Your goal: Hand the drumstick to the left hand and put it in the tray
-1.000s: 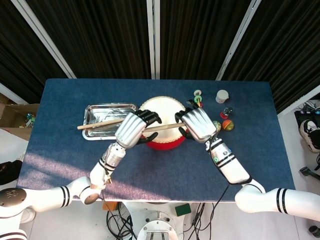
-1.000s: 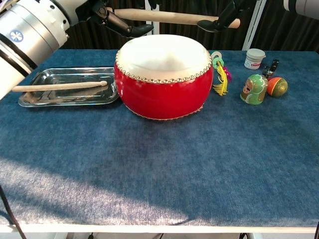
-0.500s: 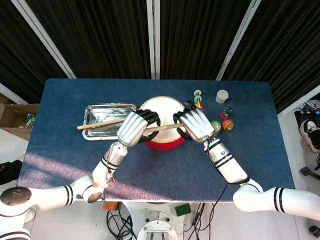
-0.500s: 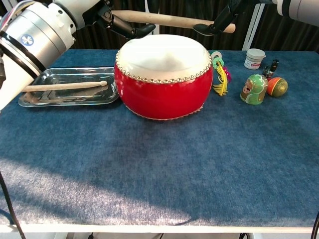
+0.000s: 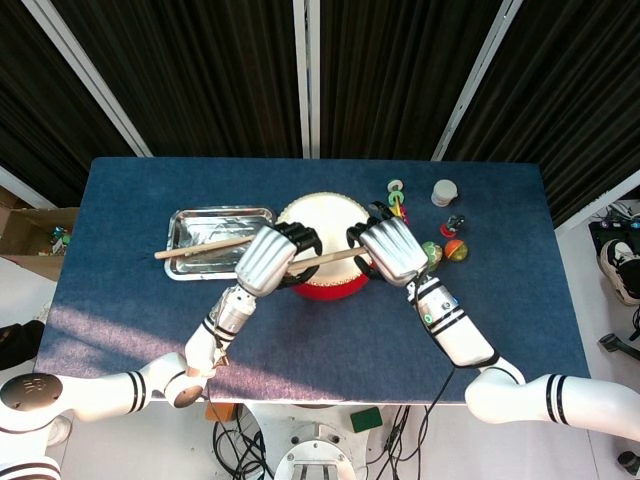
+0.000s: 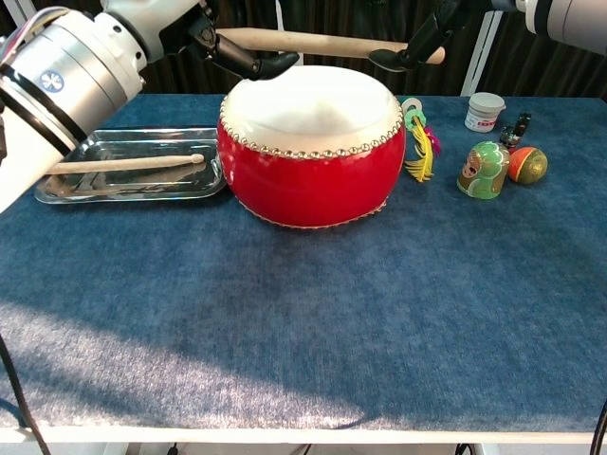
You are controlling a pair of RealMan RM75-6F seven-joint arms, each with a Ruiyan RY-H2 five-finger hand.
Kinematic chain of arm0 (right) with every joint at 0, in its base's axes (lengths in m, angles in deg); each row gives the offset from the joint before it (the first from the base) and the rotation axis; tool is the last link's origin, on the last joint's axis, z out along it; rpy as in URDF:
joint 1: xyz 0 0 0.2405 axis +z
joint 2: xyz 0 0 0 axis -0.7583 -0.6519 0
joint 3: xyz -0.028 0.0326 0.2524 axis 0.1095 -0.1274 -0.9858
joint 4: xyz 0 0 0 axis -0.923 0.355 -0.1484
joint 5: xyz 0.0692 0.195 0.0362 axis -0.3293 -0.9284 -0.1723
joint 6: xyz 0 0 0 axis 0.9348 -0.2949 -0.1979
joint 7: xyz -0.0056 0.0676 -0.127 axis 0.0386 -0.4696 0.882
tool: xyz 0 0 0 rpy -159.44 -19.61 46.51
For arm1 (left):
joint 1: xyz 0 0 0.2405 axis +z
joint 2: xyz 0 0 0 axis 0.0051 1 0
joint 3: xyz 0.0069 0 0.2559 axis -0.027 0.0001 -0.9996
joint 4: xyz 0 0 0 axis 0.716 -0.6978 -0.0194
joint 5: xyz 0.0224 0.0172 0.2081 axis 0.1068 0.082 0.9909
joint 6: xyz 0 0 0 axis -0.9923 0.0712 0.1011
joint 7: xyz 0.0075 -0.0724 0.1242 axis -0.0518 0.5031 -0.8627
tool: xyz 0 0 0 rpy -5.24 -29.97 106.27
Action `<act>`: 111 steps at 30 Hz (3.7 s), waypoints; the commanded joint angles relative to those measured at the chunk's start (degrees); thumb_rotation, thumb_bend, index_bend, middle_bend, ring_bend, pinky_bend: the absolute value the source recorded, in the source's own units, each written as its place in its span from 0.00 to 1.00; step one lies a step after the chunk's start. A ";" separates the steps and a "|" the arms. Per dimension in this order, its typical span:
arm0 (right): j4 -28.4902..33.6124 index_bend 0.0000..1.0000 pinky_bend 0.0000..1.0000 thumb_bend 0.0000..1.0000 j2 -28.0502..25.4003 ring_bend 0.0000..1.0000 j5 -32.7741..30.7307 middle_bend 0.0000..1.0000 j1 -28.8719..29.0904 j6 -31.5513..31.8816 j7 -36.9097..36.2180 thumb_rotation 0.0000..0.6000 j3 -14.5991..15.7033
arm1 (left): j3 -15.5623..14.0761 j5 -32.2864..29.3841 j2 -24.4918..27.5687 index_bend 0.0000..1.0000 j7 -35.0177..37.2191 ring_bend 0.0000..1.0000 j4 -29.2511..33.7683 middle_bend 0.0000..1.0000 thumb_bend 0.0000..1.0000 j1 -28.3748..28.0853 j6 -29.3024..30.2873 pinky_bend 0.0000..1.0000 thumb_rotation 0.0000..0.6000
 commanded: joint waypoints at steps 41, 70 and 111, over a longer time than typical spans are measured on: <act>-1.20 0.63 0.17 0.50 1.72 0.46 -2.83 0.63 0.80 -0.09 0.59 1.00 0.45 | -0.77 -2.01 0.10 0.65 14.22 0.64 -1.37 0.67 0.58 -0.37 -2.88 0.65 1.00; 7.11 0.00 0.11 0.01 -13.60 0.21 8.79 0.20 -11.63 10.18 -12.30 1.00 2.02 | -2.02 -5.88 8.64 0.66 38.87 0.64 -8.62 0.68 0.59 10.71 3.72 0.66 1.00; 7.76 0.00 0.11 0.01 -19.47 0.21 19.43 0.22 -28.42 20.09 -24.53 1.00 6.19 | -9.41 -3.11 -9.50 0.62 56.01 0.29 -53.80 0.41 0.55 10.45 -9.98 0.35 1.00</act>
